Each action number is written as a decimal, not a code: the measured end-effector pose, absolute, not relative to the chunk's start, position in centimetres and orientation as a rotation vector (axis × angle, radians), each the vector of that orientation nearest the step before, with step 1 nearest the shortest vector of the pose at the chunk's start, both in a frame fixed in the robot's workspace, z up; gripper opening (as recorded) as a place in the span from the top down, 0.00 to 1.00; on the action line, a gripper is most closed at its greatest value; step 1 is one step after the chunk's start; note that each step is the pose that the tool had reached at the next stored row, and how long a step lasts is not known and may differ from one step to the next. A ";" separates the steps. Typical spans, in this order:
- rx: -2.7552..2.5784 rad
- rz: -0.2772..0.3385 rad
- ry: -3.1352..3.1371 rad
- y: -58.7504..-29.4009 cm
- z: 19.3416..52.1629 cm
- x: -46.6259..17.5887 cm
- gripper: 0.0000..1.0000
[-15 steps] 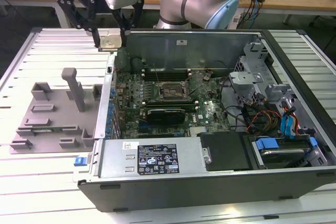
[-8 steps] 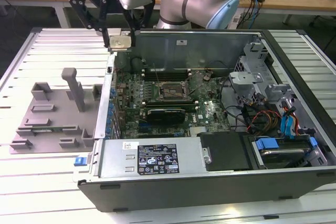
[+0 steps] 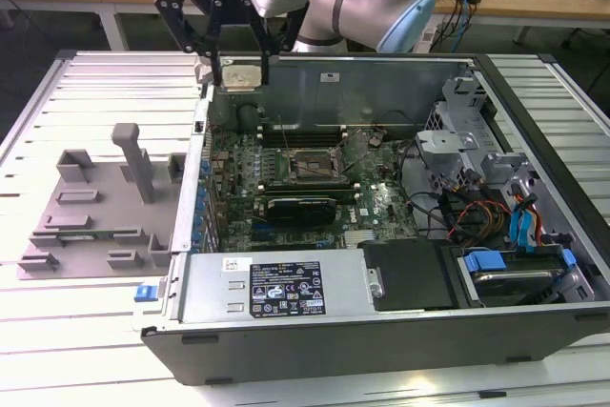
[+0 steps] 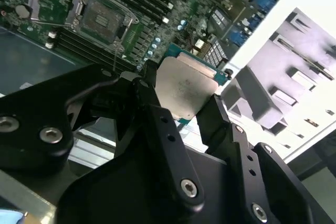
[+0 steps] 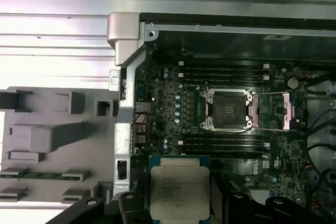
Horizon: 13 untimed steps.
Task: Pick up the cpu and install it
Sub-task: 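Pick up the cpu and move it towards the insertion slot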
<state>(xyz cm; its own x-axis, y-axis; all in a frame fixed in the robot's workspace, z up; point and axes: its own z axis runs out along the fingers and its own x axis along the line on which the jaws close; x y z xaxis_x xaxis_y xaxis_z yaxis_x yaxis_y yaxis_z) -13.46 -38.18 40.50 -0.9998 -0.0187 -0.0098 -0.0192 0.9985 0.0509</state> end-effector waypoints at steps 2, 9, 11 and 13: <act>-0.029 0.080 3.131 -38.2 40.5 -12.9 0.45; -0.030 0.080 3.131 -38.2 40.5 -10.8 0.45; -0.029 0.080 3.131 -38.2 40.5 -10.1 0.45; -0.030 0.080 3.131 -38.2 40.5 -9.4 0.45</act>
